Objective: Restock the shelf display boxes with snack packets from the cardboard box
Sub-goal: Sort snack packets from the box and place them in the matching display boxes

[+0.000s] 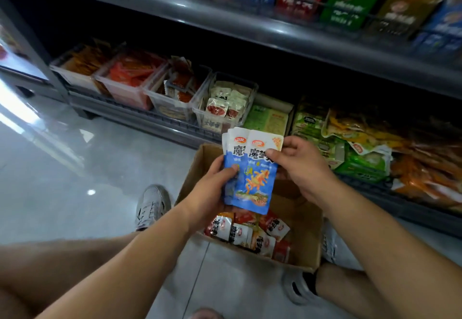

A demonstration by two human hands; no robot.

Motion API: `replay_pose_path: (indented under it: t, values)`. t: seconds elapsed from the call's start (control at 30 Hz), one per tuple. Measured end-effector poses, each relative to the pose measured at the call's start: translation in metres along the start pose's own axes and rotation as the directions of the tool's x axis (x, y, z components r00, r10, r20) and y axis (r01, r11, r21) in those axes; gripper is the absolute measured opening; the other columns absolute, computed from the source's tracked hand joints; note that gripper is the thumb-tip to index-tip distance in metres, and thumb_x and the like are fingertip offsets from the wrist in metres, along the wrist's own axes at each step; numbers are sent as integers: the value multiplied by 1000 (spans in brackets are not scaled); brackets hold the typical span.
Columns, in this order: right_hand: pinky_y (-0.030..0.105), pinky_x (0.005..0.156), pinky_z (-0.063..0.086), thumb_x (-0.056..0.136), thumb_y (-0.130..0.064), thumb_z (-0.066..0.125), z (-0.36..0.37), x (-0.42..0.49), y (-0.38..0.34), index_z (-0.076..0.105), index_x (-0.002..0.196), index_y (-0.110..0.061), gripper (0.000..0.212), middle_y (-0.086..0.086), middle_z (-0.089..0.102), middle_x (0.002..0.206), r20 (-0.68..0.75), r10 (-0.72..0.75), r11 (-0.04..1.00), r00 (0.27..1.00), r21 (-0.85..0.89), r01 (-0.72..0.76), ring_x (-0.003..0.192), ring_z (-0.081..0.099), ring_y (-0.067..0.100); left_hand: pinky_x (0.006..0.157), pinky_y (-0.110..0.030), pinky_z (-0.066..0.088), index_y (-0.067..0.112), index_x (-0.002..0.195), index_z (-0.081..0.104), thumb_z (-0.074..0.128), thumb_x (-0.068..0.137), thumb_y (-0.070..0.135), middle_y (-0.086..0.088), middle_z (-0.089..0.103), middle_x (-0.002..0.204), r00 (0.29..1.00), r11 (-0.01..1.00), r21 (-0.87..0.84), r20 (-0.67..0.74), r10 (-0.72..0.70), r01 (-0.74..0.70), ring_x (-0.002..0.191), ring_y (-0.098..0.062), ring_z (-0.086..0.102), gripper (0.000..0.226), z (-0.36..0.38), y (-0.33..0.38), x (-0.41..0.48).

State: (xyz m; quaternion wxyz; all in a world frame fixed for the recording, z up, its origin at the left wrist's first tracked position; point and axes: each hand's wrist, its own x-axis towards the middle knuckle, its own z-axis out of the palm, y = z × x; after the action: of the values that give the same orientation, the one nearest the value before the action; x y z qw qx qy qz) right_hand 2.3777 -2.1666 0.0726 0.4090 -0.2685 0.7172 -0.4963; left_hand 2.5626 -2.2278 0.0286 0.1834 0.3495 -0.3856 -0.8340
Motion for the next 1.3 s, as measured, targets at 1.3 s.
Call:
replay_pose_path:
  t: [1.3]
  values:
    - [20, 85, 56, 91, -10, 71, -267, 4, -230, 51, 132, -12, 46, -3, 68, 115, -334, -698, 715, 633, -370, 593, 103, 65, 6, 86, -42, 63, 23, 138, 51, 69, 98, 19, 1, 70, 113, 622, 309, 612, 399, 674, -728, 95, -12, 72, 44, 348, 232, 88]
